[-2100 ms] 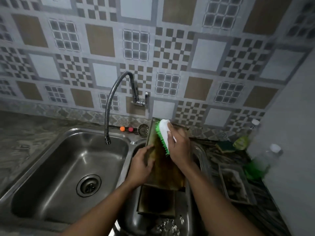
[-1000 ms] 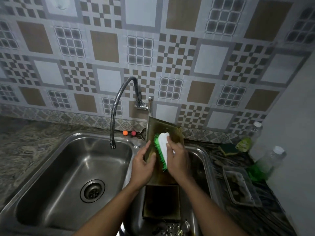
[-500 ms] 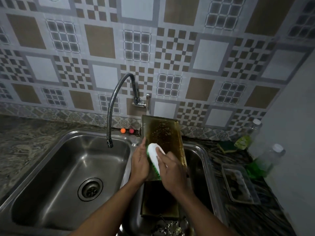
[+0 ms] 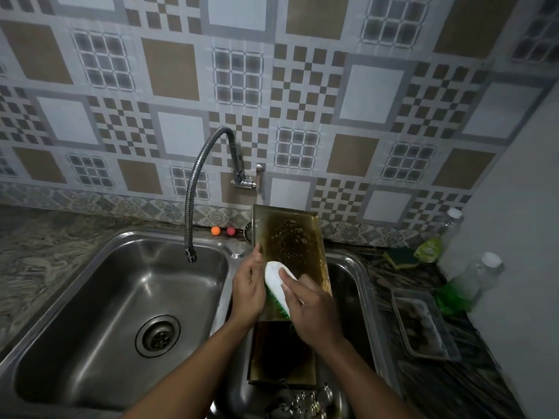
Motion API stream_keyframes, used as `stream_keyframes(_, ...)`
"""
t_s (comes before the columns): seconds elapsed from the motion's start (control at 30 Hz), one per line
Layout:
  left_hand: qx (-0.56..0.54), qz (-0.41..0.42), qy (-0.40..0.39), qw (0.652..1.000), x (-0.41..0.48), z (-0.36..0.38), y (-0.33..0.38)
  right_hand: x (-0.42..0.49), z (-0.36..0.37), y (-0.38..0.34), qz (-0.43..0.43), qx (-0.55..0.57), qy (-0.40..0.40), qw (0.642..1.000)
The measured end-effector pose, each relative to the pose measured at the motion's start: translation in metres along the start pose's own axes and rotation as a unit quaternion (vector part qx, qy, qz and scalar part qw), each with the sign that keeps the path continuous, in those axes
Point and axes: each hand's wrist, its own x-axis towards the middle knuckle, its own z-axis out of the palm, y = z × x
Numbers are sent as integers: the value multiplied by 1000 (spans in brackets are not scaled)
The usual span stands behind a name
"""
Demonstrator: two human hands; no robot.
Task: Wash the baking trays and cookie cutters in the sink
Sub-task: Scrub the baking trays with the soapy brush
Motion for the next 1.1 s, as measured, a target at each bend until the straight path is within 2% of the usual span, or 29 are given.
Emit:
stream_keyframes(0.17,-10,-9,-4,1000,-4,-12,0,-1,-12,34,96,21,60,993)
stream_keyframes(0.3,36,14,-20,999,-9,0,2,21,-7,28,160,38,97,982)
stream_keyframes(0.47,53,25,-5,998,-5,3,0,22,11,0,114,64,61,989)
stream_keyframes(0.6,33,13,-23,999,-10,-6,-4,30,1,33,172,59,72,981)
stream_keyframes(0.77,62,-35,-31,997,-10,-18,-9,49,-38,48,265,168,118,942)
stream_keyframes(0.87,91,-48,-31,994,-9,-25,-15,52,-65,55,284,224,146,921)
stream_keyframes(0.97,113,-47,-32,992,-7,-29,-21,46,-77,69,306,233,119,915)
stream_keyframes(1.1,67,-33,-31,997,-4,-25,-18,36,-63,80,325,242,11,914)
